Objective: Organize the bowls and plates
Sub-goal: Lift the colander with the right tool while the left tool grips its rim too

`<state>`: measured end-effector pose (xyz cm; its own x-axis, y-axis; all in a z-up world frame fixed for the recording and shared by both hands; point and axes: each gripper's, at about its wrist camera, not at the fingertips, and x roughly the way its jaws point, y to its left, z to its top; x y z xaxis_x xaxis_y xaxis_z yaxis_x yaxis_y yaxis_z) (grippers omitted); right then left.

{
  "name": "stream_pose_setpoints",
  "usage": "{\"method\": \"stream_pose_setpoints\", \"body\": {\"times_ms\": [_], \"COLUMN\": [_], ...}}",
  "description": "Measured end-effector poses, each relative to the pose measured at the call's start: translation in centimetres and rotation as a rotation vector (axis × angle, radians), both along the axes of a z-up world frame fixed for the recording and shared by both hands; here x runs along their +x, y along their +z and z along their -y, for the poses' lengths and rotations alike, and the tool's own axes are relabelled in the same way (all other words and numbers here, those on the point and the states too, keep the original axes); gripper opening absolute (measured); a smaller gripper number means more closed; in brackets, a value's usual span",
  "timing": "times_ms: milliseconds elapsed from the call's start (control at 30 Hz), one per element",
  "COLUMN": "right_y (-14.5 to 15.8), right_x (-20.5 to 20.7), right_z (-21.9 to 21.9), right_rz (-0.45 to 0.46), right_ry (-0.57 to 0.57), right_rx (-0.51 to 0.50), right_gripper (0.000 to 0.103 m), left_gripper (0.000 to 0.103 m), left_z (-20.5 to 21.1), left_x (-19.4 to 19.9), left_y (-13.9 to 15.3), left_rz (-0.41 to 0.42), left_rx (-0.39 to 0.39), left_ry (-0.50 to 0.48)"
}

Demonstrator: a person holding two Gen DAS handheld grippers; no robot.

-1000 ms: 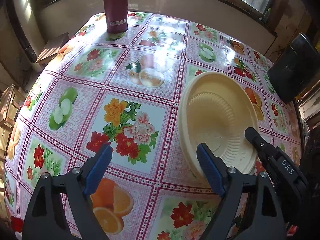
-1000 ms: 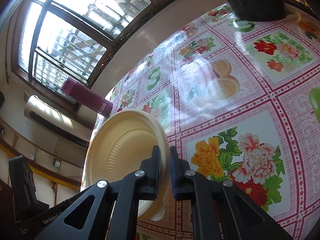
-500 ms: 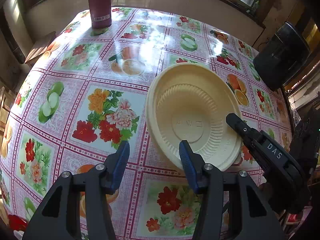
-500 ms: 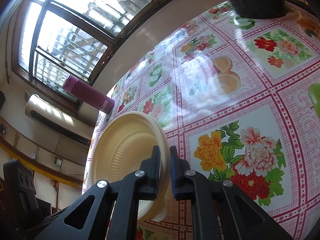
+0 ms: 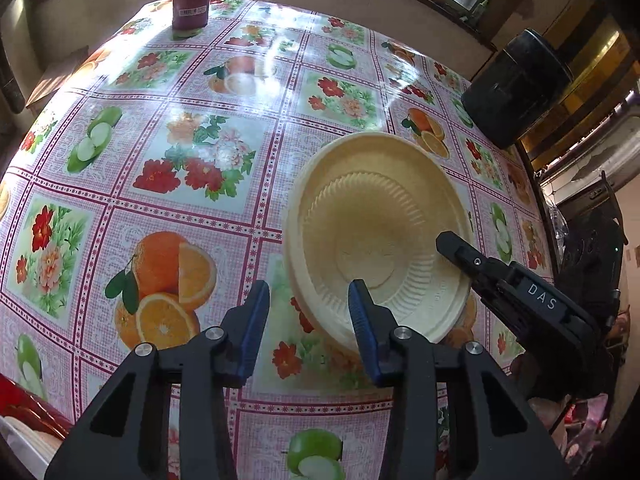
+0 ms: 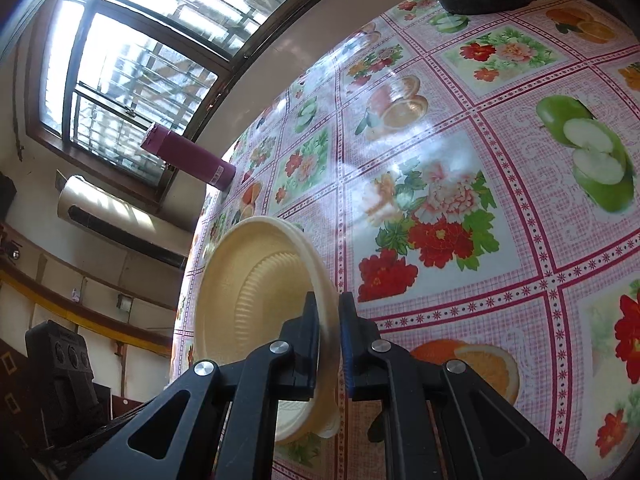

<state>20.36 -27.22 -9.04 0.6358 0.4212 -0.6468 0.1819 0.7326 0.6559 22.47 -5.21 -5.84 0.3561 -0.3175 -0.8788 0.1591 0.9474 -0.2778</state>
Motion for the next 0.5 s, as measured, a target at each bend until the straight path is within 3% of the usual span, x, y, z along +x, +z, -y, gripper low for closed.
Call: {"method": "stream_pose_setpoints", "body": {"times_ms": [67, 300, 500], "right_y": [0.7, 3.1, 5.4], "right_x": [-1.2, -6.0, -9.2], "right_z": [-0.8, -4.2, -7.7], "right_rz": [0.013, 0.067, 0.114], "right_ry": [0.014, 0.069, 0.122], "right_rx": [-0.011, -0.003, -0.017], "right_gripper": [0.009, 0.009, 0.009], "left_gripper": [0.039, 0.024, 0.023], "left_z": [-0.8, -3.9, -7.1], "left_x": [-1.2, -5.8, -10.0], "left_y": [0.3, 2.7, 5.0], "left_rz": [0.003, 0.068, 0.134], "left_rx": [-0.011, -0.006, 0.023], "left_ry": [0.011, 0.023, 0.038]}}
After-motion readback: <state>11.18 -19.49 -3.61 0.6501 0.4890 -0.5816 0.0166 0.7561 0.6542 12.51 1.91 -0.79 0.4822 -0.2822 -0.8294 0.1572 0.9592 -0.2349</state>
